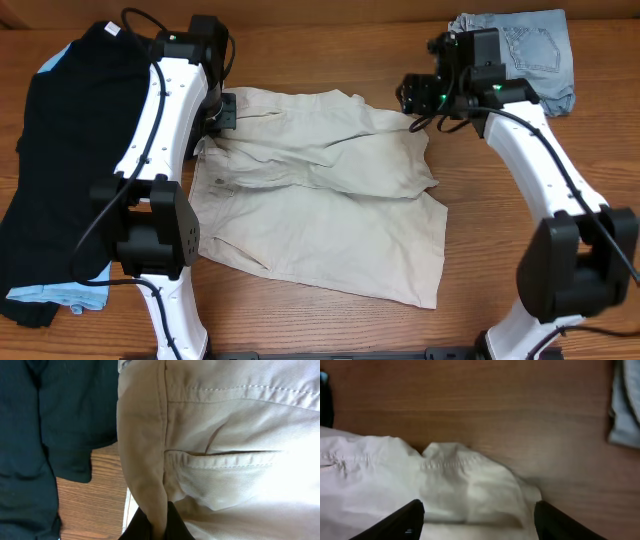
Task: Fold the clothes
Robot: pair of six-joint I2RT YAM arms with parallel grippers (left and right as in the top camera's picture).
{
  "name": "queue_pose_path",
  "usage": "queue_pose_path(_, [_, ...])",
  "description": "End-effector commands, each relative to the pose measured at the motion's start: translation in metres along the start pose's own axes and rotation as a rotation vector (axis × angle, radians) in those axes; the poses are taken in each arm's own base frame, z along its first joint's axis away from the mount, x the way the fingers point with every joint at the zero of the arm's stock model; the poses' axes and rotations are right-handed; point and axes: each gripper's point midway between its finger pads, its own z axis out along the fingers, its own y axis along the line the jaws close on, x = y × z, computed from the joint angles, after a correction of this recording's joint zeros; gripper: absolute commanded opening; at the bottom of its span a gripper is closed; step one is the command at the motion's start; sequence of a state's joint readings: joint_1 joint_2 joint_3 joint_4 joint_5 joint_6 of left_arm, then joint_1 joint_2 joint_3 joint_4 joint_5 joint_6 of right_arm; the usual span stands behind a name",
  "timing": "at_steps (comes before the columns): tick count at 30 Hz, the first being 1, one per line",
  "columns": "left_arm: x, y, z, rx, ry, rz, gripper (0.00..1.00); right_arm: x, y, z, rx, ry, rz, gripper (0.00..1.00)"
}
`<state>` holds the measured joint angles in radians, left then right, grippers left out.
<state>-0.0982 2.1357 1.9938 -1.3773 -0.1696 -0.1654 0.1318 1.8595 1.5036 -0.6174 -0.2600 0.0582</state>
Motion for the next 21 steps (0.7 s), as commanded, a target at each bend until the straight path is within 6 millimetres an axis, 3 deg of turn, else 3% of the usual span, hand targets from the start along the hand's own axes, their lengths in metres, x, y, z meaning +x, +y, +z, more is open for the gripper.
queue_pose_path(1, [-0.001,0.005,-0.006,-0.01,-0.023,-0.035,0.04,0.012,0.016,0.028,-0.112,0.042,-0.135,0.77])
queue_pose_path(7, [-0.005,0.004,-0.006,-0.005,-0.038,-0.051,0.04,0.038,0.038,0.059,-0.178,0.108,-0.288,0.89])
queue_pose_path(12, [-0.006,0.004,-0.006,-0.004,-0.042,-0.051,0.04,0.057,0.064,0.076,-0.268,0.151,-0.341,0.9])
queue_pose_path(13, [-0.006,0.004,-0.006,-0.005,-0.043,-0.052,0.04,0.059,0.068,0.078,-0.272,0.152,-0.347,0.81])
queue_pose_path(14, [-0.006,0.004,-0.006,-0.004,-0.044,-0.052,0.04,0.06,0.069,0.081,-0.269,0.154,-0.345,0.63])
queue_pose_path(15, [-0.007,0.003,-0.006,-0.003,-0.045,-0.052,0.04,0.059,0.07,0.084,-0.26,0.149,-0.337,0.38])
queue_pose_path(16, [-0.008,0.003,-0.007,-0.001,-0.05,-0.053,0.04,0.056,0.067,0.086,-0.242,0.141,-0.316,0.24])
queue_pose_path(17, [-0.01,0.003,-0.007,0.001,-0.058,-0.054,0.04,0.051,0.066,0.087,-0.224,0.123,-0.291,0.17])
queue_pose_path(21, [-0.022,-0.004,-0.018,0.038,-0.111,-0.055,0.04,0.022,0.053,0.077,-0.15,0.061,-0.223,0.06])
